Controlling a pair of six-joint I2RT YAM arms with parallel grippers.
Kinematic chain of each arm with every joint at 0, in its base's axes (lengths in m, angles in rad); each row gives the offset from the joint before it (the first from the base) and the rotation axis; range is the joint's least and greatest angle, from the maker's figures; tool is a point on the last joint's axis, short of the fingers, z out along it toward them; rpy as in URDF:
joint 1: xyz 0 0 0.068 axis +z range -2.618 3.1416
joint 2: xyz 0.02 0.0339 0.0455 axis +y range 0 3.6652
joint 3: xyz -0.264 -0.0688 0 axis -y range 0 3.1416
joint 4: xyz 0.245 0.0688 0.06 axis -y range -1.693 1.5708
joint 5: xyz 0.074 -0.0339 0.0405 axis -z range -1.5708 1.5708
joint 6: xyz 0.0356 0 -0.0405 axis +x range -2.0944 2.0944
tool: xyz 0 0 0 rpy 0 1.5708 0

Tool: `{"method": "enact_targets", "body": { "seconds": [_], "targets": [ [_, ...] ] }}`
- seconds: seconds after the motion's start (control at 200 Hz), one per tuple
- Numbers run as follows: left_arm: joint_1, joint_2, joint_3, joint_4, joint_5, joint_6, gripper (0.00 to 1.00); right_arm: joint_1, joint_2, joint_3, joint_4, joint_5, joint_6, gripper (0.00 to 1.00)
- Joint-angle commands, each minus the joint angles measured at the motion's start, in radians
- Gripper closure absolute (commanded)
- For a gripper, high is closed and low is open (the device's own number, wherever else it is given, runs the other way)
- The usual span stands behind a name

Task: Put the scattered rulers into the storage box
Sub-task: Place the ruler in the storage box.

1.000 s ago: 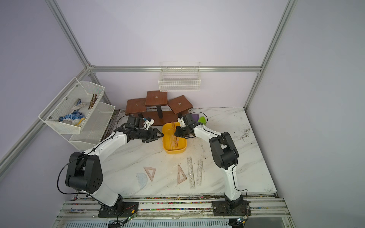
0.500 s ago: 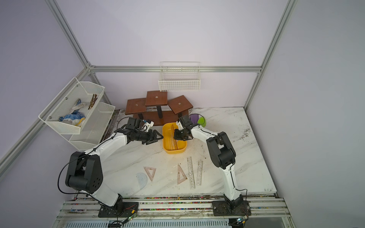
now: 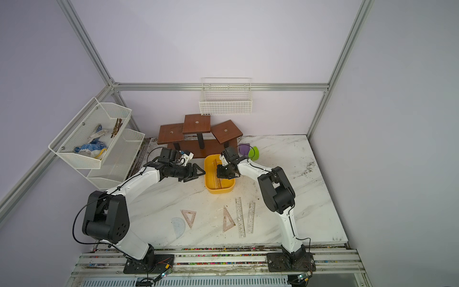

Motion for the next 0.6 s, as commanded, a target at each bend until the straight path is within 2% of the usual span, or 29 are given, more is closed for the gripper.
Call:
{"method": "enact_targets", "body": {
  "seconds": [0.0,0.595],
  "targets": [
    [0.011,-0.012,-0.008,0.012,0.009,0.022,0.33,0.006,-0.001,0.010,-0.033,0.020,-0.001,0.99],
    [0.018,-0.003,-0.005,0.016,0.020,0.018,0.33,0.009,0.075,0.100,-0.098,0.020,-0.027,0.92]
  ]
}}
